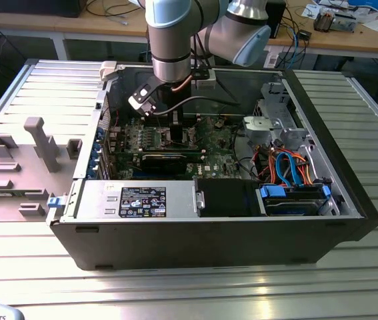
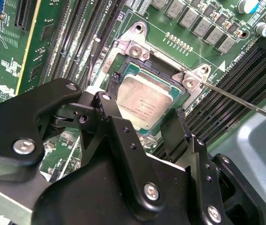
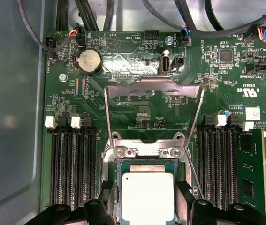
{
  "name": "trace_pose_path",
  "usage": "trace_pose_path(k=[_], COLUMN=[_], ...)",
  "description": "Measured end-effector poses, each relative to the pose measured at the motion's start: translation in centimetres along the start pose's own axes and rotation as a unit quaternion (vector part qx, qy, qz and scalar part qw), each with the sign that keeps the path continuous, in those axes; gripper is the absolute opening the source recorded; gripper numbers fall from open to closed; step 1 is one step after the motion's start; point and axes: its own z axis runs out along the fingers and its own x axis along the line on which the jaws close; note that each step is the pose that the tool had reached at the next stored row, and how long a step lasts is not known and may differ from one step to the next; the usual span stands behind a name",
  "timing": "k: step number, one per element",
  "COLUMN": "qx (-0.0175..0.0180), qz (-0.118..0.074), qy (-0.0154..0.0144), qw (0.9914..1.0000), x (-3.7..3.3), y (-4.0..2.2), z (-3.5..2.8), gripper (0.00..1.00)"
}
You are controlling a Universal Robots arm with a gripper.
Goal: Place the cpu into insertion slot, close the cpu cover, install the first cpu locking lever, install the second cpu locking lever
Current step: 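Place the cpu into insertion slot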
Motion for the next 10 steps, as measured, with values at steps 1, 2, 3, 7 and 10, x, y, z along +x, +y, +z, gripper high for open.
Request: trace_pose_path(k=[1,2,3,7,10], qx=[0.0,0.0,0.0,0.0,-0.0001], qz=[0.0,0.0,0.0,0.0,0.0], qy=[0.0001,0.0008,0.001,0.0013,0.0002], qw=[1.0,1.0,1.0,1.0,1.0], x=[0.01,0.01,0.02,0.02,0.02], y=[0.0,0.0,0.0,0.0,0.02], z=[0.0,0.01,0.01,0.02,-0.14], gripper=[0.62,0.62,0.62,0.62,0.62])
